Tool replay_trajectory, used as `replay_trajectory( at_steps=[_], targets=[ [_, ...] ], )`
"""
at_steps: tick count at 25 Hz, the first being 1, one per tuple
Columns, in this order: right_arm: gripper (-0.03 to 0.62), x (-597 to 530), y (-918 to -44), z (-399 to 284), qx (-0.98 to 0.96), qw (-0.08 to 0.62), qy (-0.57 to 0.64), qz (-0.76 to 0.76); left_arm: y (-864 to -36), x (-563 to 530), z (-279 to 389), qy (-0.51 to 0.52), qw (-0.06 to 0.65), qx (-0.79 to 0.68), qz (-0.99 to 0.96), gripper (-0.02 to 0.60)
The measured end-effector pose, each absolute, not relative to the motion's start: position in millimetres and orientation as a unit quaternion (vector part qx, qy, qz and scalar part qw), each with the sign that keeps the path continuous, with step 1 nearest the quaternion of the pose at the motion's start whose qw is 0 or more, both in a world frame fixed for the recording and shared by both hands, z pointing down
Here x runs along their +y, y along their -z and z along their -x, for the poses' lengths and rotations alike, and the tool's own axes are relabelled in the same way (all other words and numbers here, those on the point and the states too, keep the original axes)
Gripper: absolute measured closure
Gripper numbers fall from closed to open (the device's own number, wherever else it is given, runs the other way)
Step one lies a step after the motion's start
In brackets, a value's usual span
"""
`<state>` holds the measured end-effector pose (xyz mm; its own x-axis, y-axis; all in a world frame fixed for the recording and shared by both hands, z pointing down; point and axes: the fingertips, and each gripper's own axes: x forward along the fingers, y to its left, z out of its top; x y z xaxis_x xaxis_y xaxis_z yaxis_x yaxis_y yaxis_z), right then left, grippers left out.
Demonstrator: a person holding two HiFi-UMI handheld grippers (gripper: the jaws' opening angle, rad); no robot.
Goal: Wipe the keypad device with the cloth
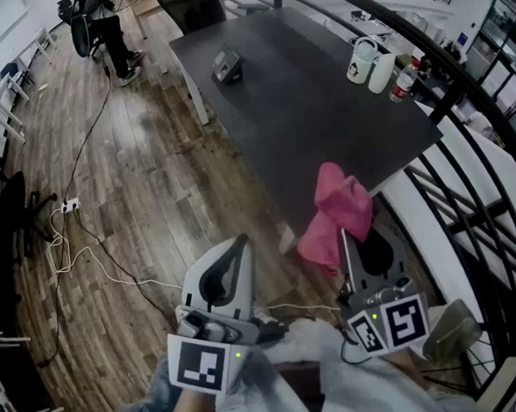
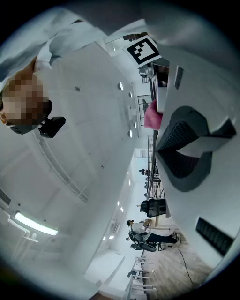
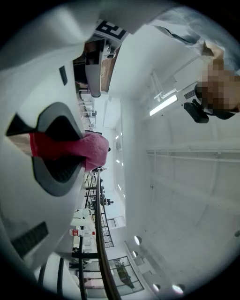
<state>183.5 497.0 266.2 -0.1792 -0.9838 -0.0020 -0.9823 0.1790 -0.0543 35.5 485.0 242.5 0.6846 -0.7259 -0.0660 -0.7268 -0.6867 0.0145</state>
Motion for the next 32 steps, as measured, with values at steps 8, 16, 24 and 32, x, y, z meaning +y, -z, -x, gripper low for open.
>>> replay_trajectory(
  at_steps=[8, 16, 24, 32],
  targets=[
    [0.525, 496, -266, -176, 0.768, 0.017, 0.018, 0.640, -241, 484, -30, -0.036, 0.008, 0.393, 0.919, 0.578],
    [0.524, 490, -265, -165, 0.769, 0.016, 0.020, 0.638, -241, 479, -18, -0.035, 0.006, 0.395, 0.918, 0.578],
    [0.523, 478, -269, -142, 0.770, 0.031, 0.030, 0.637, -244, 473, 18, -0.037, 0.010, 0.411, 0.911, 0.578],
    [0.523, 478, -270, -113, 0.775, 0.027, 0.020, 0.631, -248, 474, 59, -0.039, 0.016, 0.433, 0.900, 0.578]
  ],
)
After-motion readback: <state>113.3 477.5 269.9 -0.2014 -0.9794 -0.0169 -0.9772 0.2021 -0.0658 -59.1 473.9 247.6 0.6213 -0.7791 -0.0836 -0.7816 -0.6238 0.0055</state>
